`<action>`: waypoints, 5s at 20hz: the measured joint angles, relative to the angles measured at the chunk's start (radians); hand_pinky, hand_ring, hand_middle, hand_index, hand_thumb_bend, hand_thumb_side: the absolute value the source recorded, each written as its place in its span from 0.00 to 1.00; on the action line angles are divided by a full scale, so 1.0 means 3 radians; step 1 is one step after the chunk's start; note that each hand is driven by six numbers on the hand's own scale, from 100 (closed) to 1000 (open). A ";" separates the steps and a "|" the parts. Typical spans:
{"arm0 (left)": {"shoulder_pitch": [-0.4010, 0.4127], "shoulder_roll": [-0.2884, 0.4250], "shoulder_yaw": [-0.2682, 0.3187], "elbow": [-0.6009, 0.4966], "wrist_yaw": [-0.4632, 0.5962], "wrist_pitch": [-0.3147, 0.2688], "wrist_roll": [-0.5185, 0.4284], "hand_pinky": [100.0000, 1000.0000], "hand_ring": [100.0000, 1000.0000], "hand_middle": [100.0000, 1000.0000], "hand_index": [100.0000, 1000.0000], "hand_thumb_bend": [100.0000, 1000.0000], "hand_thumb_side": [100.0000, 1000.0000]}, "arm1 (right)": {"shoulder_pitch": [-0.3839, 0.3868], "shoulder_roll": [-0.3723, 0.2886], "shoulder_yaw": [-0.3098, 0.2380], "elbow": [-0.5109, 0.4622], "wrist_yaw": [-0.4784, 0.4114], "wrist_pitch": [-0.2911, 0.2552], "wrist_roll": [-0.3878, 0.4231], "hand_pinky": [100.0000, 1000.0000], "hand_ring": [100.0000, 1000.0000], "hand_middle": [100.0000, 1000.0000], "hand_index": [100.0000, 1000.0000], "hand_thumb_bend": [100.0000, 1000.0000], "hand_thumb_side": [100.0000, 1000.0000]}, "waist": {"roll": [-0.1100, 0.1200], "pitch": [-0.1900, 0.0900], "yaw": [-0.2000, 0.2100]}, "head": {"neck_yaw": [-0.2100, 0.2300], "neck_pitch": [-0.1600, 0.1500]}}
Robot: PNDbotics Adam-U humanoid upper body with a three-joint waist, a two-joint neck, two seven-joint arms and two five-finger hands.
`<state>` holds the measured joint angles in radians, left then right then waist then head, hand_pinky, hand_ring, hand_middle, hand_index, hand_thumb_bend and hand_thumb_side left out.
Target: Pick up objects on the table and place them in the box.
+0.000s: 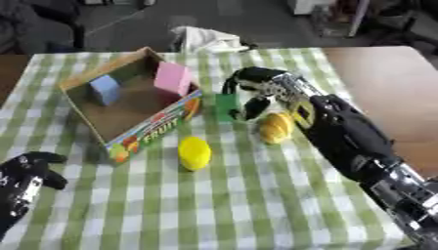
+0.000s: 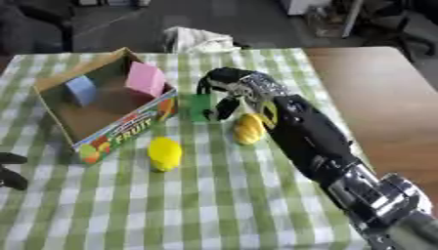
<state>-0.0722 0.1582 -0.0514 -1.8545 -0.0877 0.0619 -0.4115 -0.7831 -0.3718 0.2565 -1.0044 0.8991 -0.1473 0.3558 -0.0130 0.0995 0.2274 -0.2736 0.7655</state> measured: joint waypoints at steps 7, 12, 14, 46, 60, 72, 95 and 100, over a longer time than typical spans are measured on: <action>0.0005 0.0000 0.0000 0.0000 0.0000 0.0007 0.0007 0.54 0.49 0.63 0.67 0.00 0.56 | -0.0039 -0.0084 0.0022 -0.0097 -0.0192 0.0148 -0.0336 0.77 0.83 0.41 0.68 0.07 0.00 | -0.0008 -0.0004 0.0003 | 0.0016 0.0000; 0.0005 0.0000 0.0001 0.0000 0.0000 0.0008 0.0009 0.54 0.49 0.63 0.67 0.00 0.56 | -0.0338 -0.0314 -0.0053 -0.0349 -0.0414 0.0241 -0.0446 0.77 0.83 0.41 0.69 0.07 0.00 | -0.0025 -0.0006 0.0039 | 0.0031 0.0000; 0.0004 0.0000 0.0001 0.0000 0.0000 0.0009 0.0009 0.54 0.49 0.63 0.67 0.00 0.56 | -0.0377 -0.0353 -0.0053 -0.0415 -0.0488 0.0286 -0.0436 0.77 0.83 0.41 0.68 0.06 0.00 | -0.0024 -0.0007 0.0045 | 0.0031 0.0000; -0.0070 -0.0005 -0.0023 0.0000 0.0029 -0.0004 -0.0025 0.54 0.49 0.62 0.67 0.00 0.56 | -0.0536 0.0301 0.0176 -0.0201 -0.0198 0.0245 -0.0672 0.78 0.89 0.77 0.92 0.31 0.47 | -0.0013 0.0036 0.0420 | -0.0131 0.0000; -0.0035 -0.0002 0.0050 0.0000 0.0007 0.0010 0.0052 0.54 0.49 0.62 0.67 0.00 0.56 | -0.0170 -0.0102 0.0209 -0.0898 -0.0606 -0.0056 -0.0635 0.78 0.90 0.74 0.91 0.14 0.36 | -0.0054 0.0035 0.0122 | 0.0052 0.0000; 0.0006 0.0002 0.0093 0.0000 -0.0033 0.0014 0.0102 0.54 0.48 0.62 0.67 0.00 0.56 | 0.0953 -0.0603 0.0171 -0.2026 -0.1312 0.0182 -0.0207 0.80 0.93 0.75 0.90 0.09 0.39 | -0.0052 0.0034 -0.0116 | 0.0170 0.0000; 0.0009 0.0003 0.0100 0.0000 -0.0033 0.0009 0.0107 0.54 0.48 0.62 0.67 0.00 0.56 | 0.1362 -0.0536 -0.0034 -0.1419 -0.0525 0.0317 -0.0272 0.83 0.94 0.84 0.95 0.21 0.28 | -0.0011 0.0019 -0.0138 | 0.0173 0.0000; 0.0009 0.0003 0.0100 0.0000 -0.0033 0.0009 0.0108 0.54 0.48 0.62 0.67 0.00 0.56 | 0.1363 -0.0536 -0.0040 -0.1375 -0.0237 0.0284 -0.0313 0.79 0.89 0.80 0.93 0.16 0.00 | -0.0016 0.0017 -0.0137 | 0.0171 0.0000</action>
<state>-0.0696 0.1590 -0.0213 -1.8544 -0.0977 0.0646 -0.3793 -0.3741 -0.5327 0.2446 -1.4170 0.8281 -0.0621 0.2619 -0.0179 0.1046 0.1861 -0.2223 0.7655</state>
